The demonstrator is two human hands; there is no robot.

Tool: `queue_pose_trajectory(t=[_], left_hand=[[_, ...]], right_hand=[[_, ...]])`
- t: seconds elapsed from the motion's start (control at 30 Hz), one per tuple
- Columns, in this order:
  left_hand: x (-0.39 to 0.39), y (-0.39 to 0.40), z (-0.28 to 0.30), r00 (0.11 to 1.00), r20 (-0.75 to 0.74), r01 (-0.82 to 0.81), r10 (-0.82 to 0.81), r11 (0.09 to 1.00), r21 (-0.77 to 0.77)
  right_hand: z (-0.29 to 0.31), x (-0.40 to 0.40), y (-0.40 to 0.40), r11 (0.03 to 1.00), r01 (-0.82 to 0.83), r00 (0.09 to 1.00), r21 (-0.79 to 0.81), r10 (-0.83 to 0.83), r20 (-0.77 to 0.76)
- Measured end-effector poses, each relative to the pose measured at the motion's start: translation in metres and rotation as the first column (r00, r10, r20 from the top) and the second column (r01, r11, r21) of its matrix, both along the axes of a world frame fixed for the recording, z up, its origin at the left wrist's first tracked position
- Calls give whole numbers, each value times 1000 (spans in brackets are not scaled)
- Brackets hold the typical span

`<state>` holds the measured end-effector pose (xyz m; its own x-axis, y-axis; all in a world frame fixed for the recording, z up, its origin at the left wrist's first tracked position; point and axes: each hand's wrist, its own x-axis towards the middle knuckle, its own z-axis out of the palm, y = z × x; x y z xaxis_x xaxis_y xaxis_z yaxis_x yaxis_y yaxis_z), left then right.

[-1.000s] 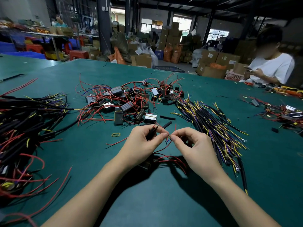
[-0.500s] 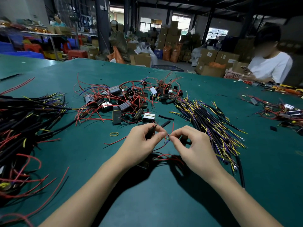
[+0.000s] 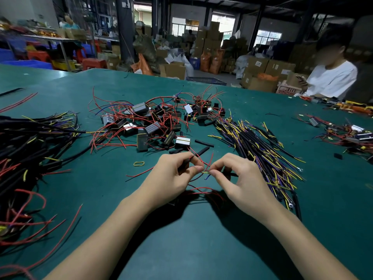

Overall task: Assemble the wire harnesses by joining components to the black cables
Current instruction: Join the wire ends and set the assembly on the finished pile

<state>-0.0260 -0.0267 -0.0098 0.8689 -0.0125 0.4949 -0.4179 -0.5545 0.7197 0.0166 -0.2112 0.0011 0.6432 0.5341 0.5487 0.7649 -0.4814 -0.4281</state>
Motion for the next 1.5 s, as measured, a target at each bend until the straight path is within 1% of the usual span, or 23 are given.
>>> queue_pose_trajectory(t=[0.1, 0.17, 0.2, 0.27, 0.37, 0.53, 0.63, 0.77, 0.8, 0.87, 0.93, 1.1, 1.17, 1.27, 1.37, 1.5], left_hand=[[0, 2, 3, 993, -108, 31, -39, 997, -75], [0, 3, 5, 983, -166, 53, -75, 990, -133], [0, 4, 5, 978, -188, 58, -89, 984, -167], [0, 5, 7, 972, -210, 62, -109, 974, -219], [-1, 4, 7, 967, -220, 74, -130, 966, -247], [0, -2, 4, 983, -154, 73, -101, 981, -181], [2, -2, 3, 983, -162, 56, -82, 985, -163], [2, -2, 3, 978, -183, 69, -100, 983, -169], [3, -1, 2, 977, -193, 55, -92, 981, -187], [4, -1, 2, 970, -230, 19, -84, 962, -272], [3, -1, 2, 963, -241, 34, -124, 937, -347], [0, -5, 2, 975, -187, 67, -121, 960, -272], [1, -4, 1, 981, -162, 57, -107, 956, -286], [4, -2, -3, 992, -96, 48, -87, 935, -352], [5, -2, -4, 995, -76, 38, -68, 941, -337], [4, -1, -3, 995, -56, 61, -85, 937, -344]], right_hand=[[1, 1, 0, 993, 41, 975, -107, -16, 223], [0, 1, 1, 992, 49, 961, -112, -17, 276], [0, 1, 1, 994, 44, 962, -105, -14, 272], [-1, 1, 0, 997, 29, 977, -77, -12, 213], [-3, 0, -1, 998, 28, 989, -53, -20, 146], [-5, -3, 2, 999, -6, 994, -40, 10, 104], [-6, -3, 3, 1000, -25, 998, 0, 25, 60], [-5, -3, 4, 998, 54, 994, 23, -56, 96], [-4, -3, 4, 996, 74, 993, 49, -78, 90], [-3, -3, 2, 991, 89, 993, 101, -96, 65], [-2, -4, 2, 989, 93, 993, 118, -101, 58], [-4, -6, 5, 988, 97, 993, 121, -104, 53], [-5, -6, 5, 986, 104, 993, 129, -111, 48], [-8, -5, 5, 984, 108, 993, 141, -115, 38], [-9, -5, 7, 983, 105, 993, 150, -112, 41], [-10, -5, 8, 977, 104, 991, 185, -117, 62]])
